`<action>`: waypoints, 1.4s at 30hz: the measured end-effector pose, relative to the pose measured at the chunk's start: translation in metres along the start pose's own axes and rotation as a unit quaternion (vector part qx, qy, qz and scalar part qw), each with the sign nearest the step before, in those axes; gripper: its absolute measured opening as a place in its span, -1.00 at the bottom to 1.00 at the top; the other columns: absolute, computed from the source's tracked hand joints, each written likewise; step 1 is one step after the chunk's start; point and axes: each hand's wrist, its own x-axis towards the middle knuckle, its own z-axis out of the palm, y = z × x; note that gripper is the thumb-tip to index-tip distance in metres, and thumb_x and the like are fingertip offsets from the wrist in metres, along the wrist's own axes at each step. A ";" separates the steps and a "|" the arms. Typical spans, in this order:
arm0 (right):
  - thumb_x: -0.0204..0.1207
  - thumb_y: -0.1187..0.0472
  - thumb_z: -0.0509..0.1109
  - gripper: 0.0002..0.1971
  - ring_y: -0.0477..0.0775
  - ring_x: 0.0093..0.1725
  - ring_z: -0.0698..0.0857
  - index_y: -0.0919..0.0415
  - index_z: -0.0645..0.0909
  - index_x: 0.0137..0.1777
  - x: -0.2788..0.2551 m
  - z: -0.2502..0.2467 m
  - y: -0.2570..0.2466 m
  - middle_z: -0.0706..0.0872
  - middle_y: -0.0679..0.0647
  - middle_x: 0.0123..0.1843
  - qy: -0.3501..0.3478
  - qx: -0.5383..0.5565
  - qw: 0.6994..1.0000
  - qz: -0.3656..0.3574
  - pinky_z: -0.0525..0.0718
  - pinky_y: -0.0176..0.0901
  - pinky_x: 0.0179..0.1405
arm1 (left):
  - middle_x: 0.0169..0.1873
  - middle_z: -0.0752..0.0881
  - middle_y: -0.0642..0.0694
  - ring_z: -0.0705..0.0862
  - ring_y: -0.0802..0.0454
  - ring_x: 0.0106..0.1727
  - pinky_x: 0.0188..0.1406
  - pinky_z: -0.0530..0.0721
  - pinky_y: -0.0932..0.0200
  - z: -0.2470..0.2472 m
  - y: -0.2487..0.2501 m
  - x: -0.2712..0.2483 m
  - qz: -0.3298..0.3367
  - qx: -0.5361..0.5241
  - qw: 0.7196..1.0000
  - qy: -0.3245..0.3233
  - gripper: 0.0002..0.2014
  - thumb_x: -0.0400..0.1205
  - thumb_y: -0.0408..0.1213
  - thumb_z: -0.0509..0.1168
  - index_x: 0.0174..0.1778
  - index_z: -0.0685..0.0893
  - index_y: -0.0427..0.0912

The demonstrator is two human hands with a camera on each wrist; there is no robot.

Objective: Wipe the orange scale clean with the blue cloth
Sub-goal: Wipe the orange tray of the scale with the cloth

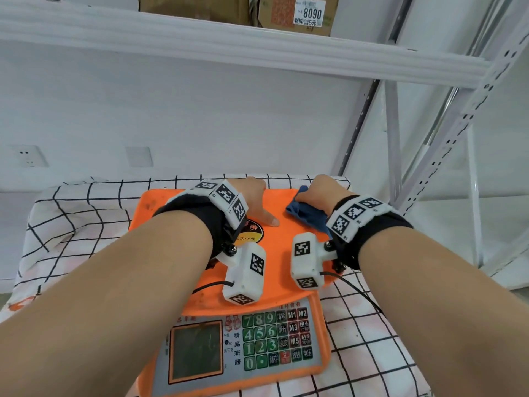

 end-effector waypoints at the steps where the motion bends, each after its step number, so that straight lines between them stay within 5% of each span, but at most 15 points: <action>1: 0.62 0.11 0.23 -0.74 0.12 -0.21 0.55 0.31 0.46 -0.17 0.002 -0.001 0.001 0.56 0.15 -0.26 -0.007 0.013 1.000 0.003 0.46 -0.14 -0.28 | 0.46 0.47 -0.11 0.54 -0.10 0.37 0.20 0.52 0.06 0.000 0.000 0.000 0.000 0.001 1.000 0.001 -0.16 0.46 0.23 0.39 0.53 0.32 -0.19; 6: 0.27 0.17 0.37 -0.84 0.15 -0.24 0.58 0.22 0.48 -0.41 0.003 0.009 0.023 0.56 0.15 -0.38 -0.055 0.233 0.971 0.027 0.54 -0.02 -0.19 | 0.41 0.50 -0.11 0.56 -0.09 0.32 0.14 0.53 0.07 0.001 -0.001 0.002 0.006 0.000 1.000 -0.004 -0.18 0.46 0.24 0.38 0.51 0.33 -0.19; 11: 0.47 0.52 0.20 -0.83 0.09 -0.32 0.59 0.27 0.44 -0.26 -0.024 0.017 0.044 0.57 0.19 -0.31 -0.115 0.425 0.895 0.071 0.64 -0.11 -0.33 | 0.35 0.55 -0.09 0.59 -0.08 0.27 0.03 0.51 0.11 0.000 -0.002 0.005 0.008 -0.003 1.000 -0.011 -0.19 0.46 0.24 0.37 0.50 0.34 -0.20; 14: 0.43 0.47 0.28 -0.85 0.12 -0.32 0.63 0.27 0.46 -0.29 -0.024 0.011 0.037 0.60 0.21 -0.31 -0.085 0.377 0.918 0.089 0.68 -0.14 -0.35 | 0.36 0.55 -0.08 0.59 -0.08 0.28 0.12 0.57 0.06 0.000 -0.001 0.003 0.003 -0.001 1.000 -0.010 -0.17 0.46 0.25 0.37 0.51 0.33 -0.18; 17: 0.33 0.33 0.36 -0.93 0.24 -0.18 0.69 0.26 0.52 -0.33 -0.019 0.007 0.022 0.66 0.24 -0.27 -0.036 0.272 0.957 0.096 0.72 0.11 -0.01 | 0.37 0.55 -0.08 0.59 -0.09 0.29 0.18 0.57 0.04 0.000 -0.001 0.002 0.001 -0.003 1.000 -0.007 -0.17 0.45 0.26 0.37 0.52 0.32 -0.17; 19: 0.33 0.24 0.37 -0.90 0.22 -0.17 0.67 0.22 0.54 -0.36 -0.016 0.005 0.016 0.66 0.19 -0.29 -0.024 0.212 0.973 0.087 0.69 0.10 0.06 | 0.38 0.55 -0.09 0.59 -0.08 0.30 0.13 0.53 0.08 0.000 -0.001 0.001 0.002 -0.004 1.000 -0.001 -0.17 0.46 0.25 0.37 0.52 0.32 -0.19; 29: 0.54 0.19 0.23 -0.75 0.07 -0.33 0.52 0.23 0.40 -0.36 -0.010 -0.001 -0.005 0.53 0.11 -0.35 -0.011 0.148 0.986 0.072 0.42 -0.21 -0.38 | 0.43 0.50 -0.12 0.57 -0.10 0.34 0.16 0.53 0.06 0.000 -0.002 0.005 0.002 0.001 1.000 0.002 -0.17 0.46 0.24 0.38 0.52 0.33 -0.20; 32: 0.61 0.21 0.17 -0.68 0.14 -0.10 0.53 0.23 0.35 -0.41 -0.004 0.000 -0.010 0.51 0.15 -0.28 0.001 0.156 0.986 0.051 0.44 -0.19 -0.13 | 0.46 0.47 -0.11 0.54 -0.11 0.38 0.26 0.51 0.04 0.001 -0.003 0.007 -0.001 -0.006 1.000 0.003 -0.15 0.46 0.23 0.38 0.55 0.29 -0.19; 36: 0.61 0.17 0.20 -0.69 0.10 -0.04 0.50 0.13 0.35 -0.40 -0.007 0.004 -0.007 0.54 0.14 -0.05 -0.002 0.173 0.984 0.048 0.48 -0.16 -0.04 | 0.34 0.60 -0.14 0.62 -0.08 0.17 -0.05 0.49 0.13 0.003 -0.002 0.008 0.008 0.006 1.000 0.006 -0.21 0.44 0.25 0.39 0.44 0.43 -0.22; 42: 0.54 0.21 0.23 -0.77 0.16 -0.10 0.58 0.21 0.43 -0.36 -0.021 0.005 0.006 0.58 0.13 -0.27 -0.003 0.139 0.988 0.067 0.49 -0.16 -0.12 | 0.14 0.72 -0.12 0.65 -0.06 -0.05 -0.41 0.41 0.20 -0.001 0.000 0.010 0.012 0.034 0.999 -0.013 -0.34 0.43 0.33 0.34 0.16 0.59 -0.20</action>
